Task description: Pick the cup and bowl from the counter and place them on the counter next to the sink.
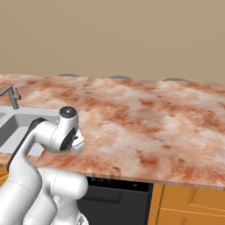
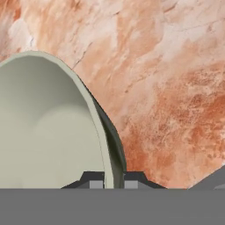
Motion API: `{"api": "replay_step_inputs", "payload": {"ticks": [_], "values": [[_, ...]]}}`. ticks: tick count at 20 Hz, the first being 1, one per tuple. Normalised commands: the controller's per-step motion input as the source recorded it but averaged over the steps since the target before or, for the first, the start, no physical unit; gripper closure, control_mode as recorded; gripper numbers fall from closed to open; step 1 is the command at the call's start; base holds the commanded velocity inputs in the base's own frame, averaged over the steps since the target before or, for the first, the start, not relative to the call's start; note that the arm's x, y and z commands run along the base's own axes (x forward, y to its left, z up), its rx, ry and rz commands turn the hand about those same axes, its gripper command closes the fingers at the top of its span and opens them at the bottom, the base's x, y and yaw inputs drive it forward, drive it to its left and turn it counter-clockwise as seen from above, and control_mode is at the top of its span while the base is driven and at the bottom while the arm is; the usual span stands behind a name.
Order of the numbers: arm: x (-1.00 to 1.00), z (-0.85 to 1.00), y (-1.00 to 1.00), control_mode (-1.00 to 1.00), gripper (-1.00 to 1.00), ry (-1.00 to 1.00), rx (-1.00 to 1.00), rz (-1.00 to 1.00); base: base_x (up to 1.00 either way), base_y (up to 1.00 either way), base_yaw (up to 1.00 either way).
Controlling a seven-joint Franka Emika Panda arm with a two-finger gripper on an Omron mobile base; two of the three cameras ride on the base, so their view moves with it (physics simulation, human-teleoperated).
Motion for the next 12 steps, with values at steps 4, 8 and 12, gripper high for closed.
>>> {"api": "replay_step_inputs", "payload": {"ticks": [4, 8, 12], "values": [[0.26, -0.25, 0.26, -1.0, 1.0, 0.0, -0.1, 0.0, 0.0, 0.0, 0.0], [0.16, -0.22, 0.24, -1.0, 1.0, 0.0, -0.08, 0.0, 0.0, 0.0, 0.0], [0.13, -0.33, 0.18, -1.0, 1.0, 0.0, -0.07, 0.0, 0.0, 0.0, 0.0]]}}
